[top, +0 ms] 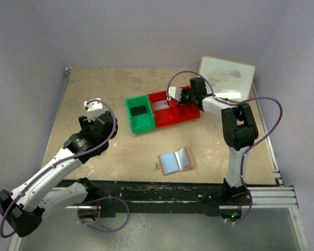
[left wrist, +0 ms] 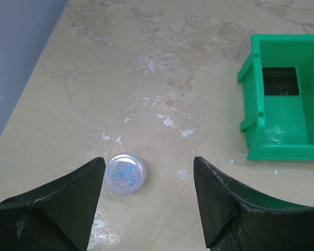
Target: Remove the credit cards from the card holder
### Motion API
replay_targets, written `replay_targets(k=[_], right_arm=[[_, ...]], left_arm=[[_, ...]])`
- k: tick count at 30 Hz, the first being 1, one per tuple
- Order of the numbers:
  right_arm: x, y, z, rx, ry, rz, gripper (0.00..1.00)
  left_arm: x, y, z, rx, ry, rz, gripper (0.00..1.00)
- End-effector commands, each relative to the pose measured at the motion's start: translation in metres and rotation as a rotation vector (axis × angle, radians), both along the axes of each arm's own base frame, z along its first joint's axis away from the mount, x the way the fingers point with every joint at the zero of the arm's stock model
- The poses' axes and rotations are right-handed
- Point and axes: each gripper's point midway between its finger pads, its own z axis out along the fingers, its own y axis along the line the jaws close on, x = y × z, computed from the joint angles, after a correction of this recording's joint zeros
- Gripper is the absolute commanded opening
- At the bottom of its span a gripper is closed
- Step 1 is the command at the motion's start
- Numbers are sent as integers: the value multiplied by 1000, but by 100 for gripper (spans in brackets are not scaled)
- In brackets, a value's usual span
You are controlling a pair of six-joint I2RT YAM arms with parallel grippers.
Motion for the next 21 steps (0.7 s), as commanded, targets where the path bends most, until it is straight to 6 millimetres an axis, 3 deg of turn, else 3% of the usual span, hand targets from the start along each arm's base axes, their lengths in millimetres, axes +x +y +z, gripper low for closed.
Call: replay_targets(k=[1,7,10,15,21], right_arm=[[13,5,16,-3,-52,34,4],[6,5,12,-6,-33,40,13],[2,2,11,-13,-31,36,25],[-8,3,8,-2,-2,49,33],[-3,-3,11,-6,-13,6,39]], left_arm=[[4,-1,6,-8,-28,-6,66],[4,-1,5,-6,-23,-10,66],[4,-2,4,-5,-18,-13,66],[4,-2,4,-7,-19,-14,65],[4,-3,3,-6,-15,-19,65]])
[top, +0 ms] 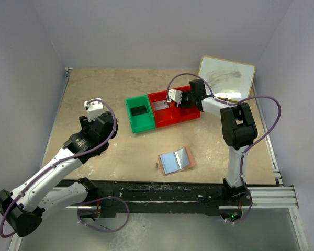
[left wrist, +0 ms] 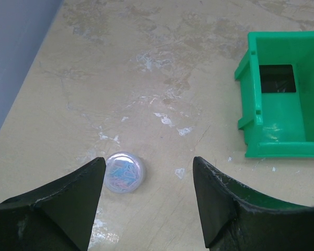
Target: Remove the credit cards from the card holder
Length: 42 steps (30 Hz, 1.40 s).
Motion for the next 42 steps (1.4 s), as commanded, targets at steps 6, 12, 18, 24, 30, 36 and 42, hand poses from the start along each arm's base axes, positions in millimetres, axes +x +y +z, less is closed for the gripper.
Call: replay_targets(k=[6,12,18,24,30,36,42], right_arm=[[3,-2,25,21,-34,-22,46],[2,-3,20,35,-18,-53,47],[9,-7,29,60,-52,-109,49],[15,-10,40,69,-76,-145,52],[23,-5,53,148,-78,-202,56],[18,2,95,314,-102,-263,54],[11,-30,152,480,-249,-509,58]], left_arm=[[5,-2,3,0,-16,-12,65],[5,-5,-1,0,-3,-27,65],[6,-7,-3,4,8,-32,64],[6,-9,-3,-3,10,-48,64],[7,-11,-6,5,25,-52,64],[7,-10,-5,5,19,-48,64],[6,-10,-3,-4,15,-54,64]])
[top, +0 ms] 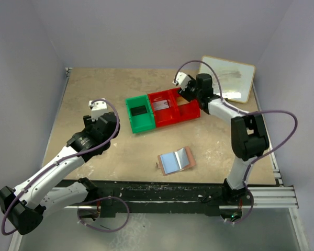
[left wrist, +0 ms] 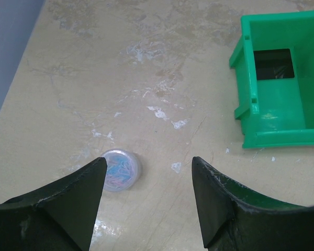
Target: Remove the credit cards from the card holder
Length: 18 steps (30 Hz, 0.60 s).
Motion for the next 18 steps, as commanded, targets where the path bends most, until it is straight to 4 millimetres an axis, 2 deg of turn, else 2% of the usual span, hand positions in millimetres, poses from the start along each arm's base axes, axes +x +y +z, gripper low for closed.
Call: replay_targets(k=[1,4,7,9,14,18], right_arm=[[6,-32,85,236,-176,-317,61],[-7,-48,93,381,-46,-531,63],[-37,-49,88,522,124,-661,66],[-61,-42,91,612,169,-643,68],[-114,-48,106,773,187,-679,74],[-150,-29,106,892,291,-623,73]], left_arm=[[2,-2,9,-17,-25,-21,65],[1,-5,10,-35,-33,-49,66],[0,-4,11,-37,-40,-46,66],[0,-4,12,-37,-40,-42,66],[0,-2,12,-33,-42,-32,66],[0,-4,11,-43,-40,-39,68]])
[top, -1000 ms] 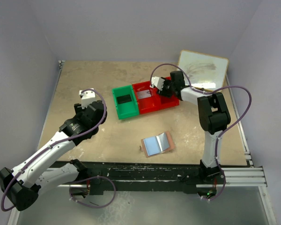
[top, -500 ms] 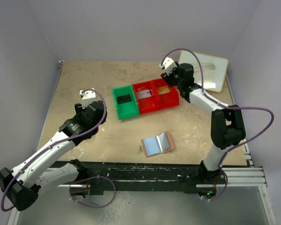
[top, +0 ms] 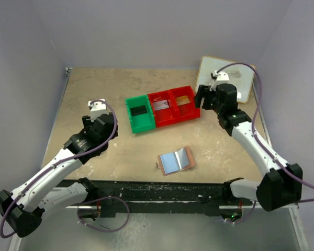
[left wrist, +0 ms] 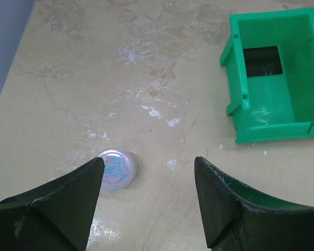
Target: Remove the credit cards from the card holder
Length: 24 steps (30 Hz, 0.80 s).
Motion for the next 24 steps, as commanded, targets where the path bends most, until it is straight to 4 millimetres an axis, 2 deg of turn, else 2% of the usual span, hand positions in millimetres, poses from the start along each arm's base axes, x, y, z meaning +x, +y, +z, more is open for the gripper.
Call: replay_targets(k=[1,5,11,15,21,24], right_arm=[[-41,27,-5,226,75,31,72],[-85,58,-24,258,132,52,72],[-134,72,-38,280,207,37,73],[-155,77,-45,312,246,93,77],[-181,89,-82,258,371,101,79],[-191,101,-91,218,401,98,80]], left_arm=[[3,-1,7,-20,-30,-2,69],[4,-1,5,-15,-25,3,70],[4,-2,3,-16,-19,-1,71],[5,-2,0,-2,-8,4,72],[6,0,0,8,-6,16,72],[6,1,0,12,-8,23,72]])
